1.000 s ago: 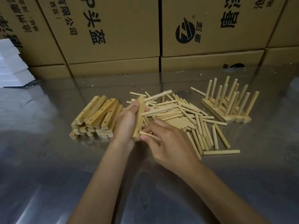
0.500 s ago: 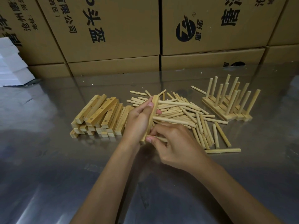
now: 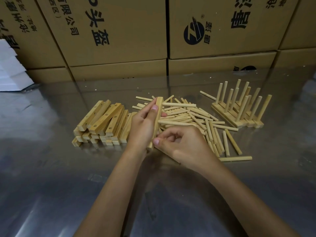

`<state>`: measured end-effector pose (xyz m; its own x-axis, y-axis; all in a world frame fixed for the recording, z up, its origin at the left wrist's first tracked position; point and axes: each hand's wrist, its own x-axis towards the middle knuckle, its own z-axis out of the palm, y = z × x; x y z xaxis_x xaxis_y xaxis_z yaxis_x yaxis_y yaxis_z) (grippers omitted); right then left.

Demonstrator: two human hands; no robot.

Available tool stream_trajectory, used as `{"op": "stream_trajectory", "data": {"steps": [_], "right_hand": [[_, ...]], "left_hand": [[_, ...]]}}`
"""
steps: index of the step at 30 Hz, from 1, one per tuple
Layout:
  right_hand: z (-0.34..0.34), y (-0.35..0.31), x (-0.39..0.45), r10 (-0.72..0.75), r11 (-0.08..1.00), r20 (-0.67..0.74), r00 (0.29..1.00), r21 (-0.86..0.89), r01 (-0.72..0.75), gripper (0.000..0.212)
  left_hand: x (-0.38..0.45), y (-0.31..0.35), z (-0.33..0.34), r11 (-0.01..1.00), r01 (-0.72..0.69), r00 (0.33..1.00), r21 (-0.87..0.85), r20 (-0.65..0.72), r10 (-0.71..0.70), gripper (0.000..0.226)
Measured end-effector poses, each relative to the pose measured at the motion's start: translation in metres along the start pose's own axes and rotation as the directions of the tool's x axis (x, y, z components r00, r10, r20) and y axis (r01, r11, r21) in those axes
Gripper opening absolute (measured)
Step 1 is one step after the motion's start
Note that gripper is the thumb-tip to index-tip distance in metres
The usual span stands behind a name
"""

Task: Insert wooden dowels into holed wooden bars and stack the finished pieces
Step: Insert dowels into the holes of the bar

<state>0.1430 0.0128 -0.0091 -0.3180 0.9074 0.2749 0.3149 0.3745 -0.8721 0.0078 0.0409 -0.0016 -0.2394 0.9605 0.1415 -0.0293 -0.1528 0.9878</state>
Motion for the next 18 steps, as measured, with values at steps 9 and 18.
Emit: {"op": "stream_trajectory", "data": {"steps": [9,18], "right_hand": [[-0.014,0.000,0.005,0.208,0.936,0.126,0.970,0.261,-0.235,0.039],[-0.040,0.024,0.020,0.195,0.976,-0.233,0.953,0.141,-0.165,0.013]], "left_hand": [[0.004,-0.001,-0.011,0.930,-0.037,0.971,-0.365,-0.232,-0.053,0.030],[0.000,-0.009,0.004,0.984,-0.021,0.997,-0.177,-0.082,0.007,0.068]]}}
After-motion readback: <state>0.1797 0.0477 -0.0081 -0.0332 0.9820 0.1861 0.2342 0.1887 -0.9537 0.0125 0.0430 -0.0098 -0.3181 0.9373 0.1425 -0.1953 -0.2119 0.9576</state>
